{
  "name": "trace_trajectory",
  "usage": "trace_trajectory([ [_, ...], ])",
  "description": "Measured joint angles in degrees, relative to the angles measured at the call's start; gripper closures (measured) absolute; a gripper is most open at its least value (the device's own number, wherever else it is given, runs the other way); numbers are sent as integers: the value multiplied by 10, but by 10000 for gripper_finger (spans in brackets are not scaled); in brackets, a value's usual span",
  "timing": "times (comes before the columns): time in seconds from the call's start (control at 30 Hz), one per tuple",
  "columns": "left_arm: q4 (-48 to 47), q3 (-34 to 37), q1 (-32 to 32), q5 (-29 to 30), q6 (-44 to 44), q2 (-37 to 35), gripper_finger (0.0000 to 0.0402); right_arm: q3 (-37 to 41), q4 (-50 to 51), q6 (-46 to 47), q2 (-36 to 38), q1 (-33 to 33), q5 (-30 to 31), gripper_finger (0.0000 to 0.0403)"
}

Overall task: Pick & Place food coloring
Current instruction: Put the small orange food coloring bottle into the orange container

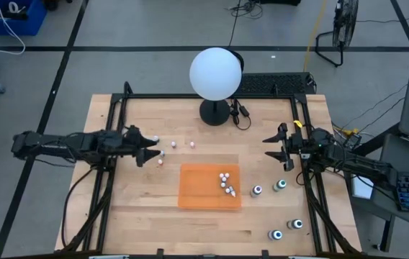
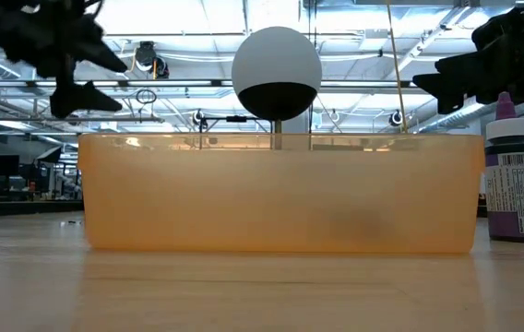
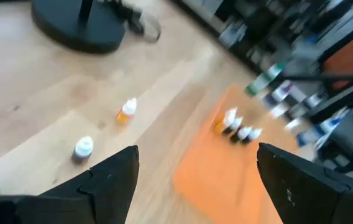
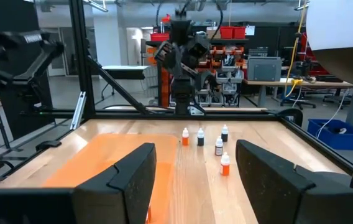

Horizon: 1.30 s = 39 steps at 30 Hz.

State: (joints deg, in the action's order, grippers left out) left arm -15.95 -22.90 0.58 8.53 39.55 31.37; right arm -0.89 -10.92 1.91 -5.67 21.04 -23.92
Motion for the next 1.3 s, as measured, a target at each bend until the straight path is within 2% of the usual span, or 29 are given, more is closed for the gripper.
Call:
trace_trajectory([
  [0.13, -126, -113, 0, -18, 30, 119, 78, 0, 0, 0, 0, 0, 0, 194],
  [0.27, -233, -191, 0, -41, 74, 230, 78, 0, 0, 0, 0, 0, 0, 192],
  [0.37, -267, -217, 0, -56, 101, 300, 78, 0, 0, 0, 0, 0, 0, 191],
  [0.53, -277, -223, -1, -70, 120, 385, 78, 0, 0, 0, 0, 0, 0, 194],
  [0.8, -282, -223, -16, -94, 197, 448, 78, 0, 0, 0, 0, 0, 0, 191],
  [0.93, -308, -223, -16, -73, 219, 468, 78, 0, 0, 0, 0, 0, 0, 194],
  [1.3, -304, -223, -16, -49, 183, 533, 78, 0, 0, 0, 0, 0, 0, 194],
])
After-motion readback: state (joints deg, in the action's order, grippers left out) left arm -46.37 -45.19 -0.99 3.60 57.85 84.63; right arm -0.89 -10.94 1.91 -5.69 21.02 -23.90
